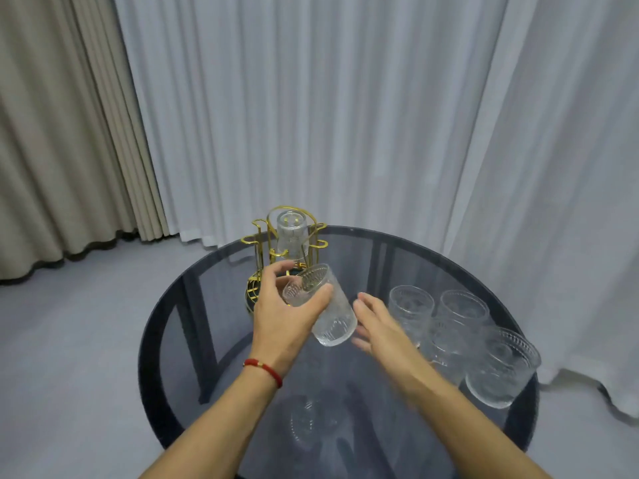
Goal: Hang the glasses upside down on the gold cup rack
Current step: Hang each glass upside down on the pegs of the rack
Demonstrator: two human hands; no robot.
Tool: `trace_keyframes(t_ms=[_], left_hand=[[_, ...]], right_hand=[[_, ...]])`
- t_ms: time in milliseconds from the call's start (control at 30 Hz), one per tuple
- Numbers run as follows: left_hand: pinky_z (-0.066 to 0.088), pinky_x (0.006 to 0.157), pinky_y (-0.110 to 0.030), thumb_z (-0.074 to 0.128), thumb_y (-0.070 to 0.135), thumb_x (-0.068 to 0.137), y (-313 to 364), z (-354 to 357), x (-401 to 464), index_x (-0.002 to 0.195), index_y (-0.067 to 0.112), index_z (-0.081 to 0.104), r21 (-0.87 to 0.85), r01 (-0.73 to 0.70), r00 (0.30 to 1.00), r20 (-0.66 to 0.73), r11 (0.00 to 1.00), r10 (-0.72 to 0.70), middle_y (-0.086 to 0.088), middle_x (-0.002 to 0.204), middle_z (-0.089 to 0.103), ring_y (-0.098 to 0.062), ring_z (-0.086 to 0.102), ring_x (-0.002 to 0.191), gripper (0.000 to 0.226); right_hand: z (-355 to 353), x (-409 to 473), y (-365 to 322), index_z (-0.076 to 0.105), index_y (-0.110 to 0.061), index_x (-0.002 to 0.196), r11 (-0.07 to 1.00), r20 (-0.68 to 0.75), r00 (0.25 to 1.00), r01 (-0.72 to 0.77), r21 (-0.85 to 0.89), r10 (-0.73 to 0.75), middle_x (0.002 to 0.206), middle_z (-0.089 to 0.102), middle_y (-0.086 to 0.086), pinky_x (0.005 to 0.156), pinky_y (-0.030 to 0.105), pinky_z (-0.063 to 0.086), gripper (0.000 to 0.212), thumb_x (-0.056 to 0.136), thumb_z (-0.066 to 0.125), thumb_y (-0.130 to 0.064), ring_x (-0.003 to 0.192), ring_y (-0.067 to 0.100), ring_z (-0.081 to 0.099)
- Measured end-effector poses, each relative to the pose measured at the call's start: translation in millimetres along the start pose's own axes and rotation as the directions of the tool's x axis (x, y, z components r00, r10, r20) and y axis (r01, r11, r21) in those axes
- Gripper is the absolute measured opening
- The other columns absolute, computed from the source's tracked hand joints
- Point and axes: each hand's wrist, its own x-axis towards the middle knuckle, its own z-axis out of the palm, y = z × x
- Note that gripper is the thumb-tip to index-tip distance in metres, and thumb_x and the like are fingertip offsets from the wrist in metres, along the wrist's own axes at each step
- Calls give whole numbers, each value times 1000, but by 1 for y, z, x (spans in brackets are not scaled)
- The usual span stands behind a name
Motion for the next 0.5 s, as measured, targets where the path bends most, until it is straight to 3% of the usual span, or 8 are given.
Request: trace_keyframes(t_ms=[67, 100, 200, 267, 333, 367, 433, 500], left_hand=[[58, 89, -39, 85, 50, 63, -5, -3, 2, 115, 37, 58, -88, 75, 997, -9, 993, -76, 2, 111, 66, -11, 64, 107, 59], [58, 87, -36, 84, 51, 62, -7, -5, 4, 115, 37, 58, -120, 109, 994, -4, 987, -110, 1, 112, 66, -13, 65, 107, 60], [63, 85, -41, 82, 55, 63, -17, -9, 13, 118, 34, 55, -200, 220, 972, 126, 955, -197, -3, 115, 66, -18, 69, 106, 65], [61, 83, -39, 67, 65, 72, -28, -17, 19, 112, 33, 58, -81, 208, 961, 202, 975, -188, 2, 109, 67, -16, 68, 101, 52], [53, 82, -31, 53, 62, 85, -49, -27, 25, 102, 30, 61, 202, 108, 965, 214, 973, -151, 5, 103, 65, -15, 62, 98, 37], [52, 86, -33, 53, 55, 90, -62, -31, 28, 106, 28, 61, 382, 47, 969, 208, 923, -136, 5, 108, 63, -16, 59, 104, 33], [49, 102, -41, 58, 49, 90, -84, -36, 34, 127, 28, 55, 652, -63, 959, 249, 756, -135, 3, 131, 53, -19, 48, 126, 43], [40, 113, -49, 57, 55, 88, -98, -34, 36, 145, 31, 41, 755, -147, 931, 324, 639, -169, 0, 153, 37, -24, 31, 145, 64]], right_hand=[[14, 14, -3, 55, -20, 145, 946, 132, 982, -166, 278, 134, 141, 69, 10, 109, 52, 53, 45, 110, 43, -46, 122, 35, 71], [18, 20, -3, 60, -15, 141, 891, 180, 974, -201, 407, 137, 135, 73, 14, 104, 53, 56, 45, 110, 43, -44, 118, 38, 74], [17, 32, -1, 65, -6, 136, 848, 104, 991, -126, 515, 83, 127, 78, 15, 92, 43, 63, 45, 108, 50, -37, 116, 29, 76], [6, 45, -4, 63, -6, 134, 904, -119, 992, 20, 428, 35, 131, 75, 15, 83, 41, 65, 39, 106, 58, -31, 120, 31, 73], [-12, 58, -19, 57, -13, 136, 957, -346, 934, 174, 232, -86, 137, 66, 13, 80, 44, 63, 38, 102, 66, -29, 124, 33, 69], [-22, 66, -30, 56, -19, 137, 965, -410, 894, 241, 99, -182, 136, 64, 11, 84, 48, 64, 41, 100, 69, -31, 123, 31, 68], [-35, 82, -63, 56, -30, 136, 933, -427, 832, 346, -101, -355, 124, 64, 5, 91, 55, 63, 46, 95, 74, -39, 111, 22, 69], [-35, 99, -102, 56, -37, 137, 892, -375, 809, 412, -189, -453, 123, 64, 1, 86, 48, 65, 55, 87, 74, -50, 106, 19, 70]])
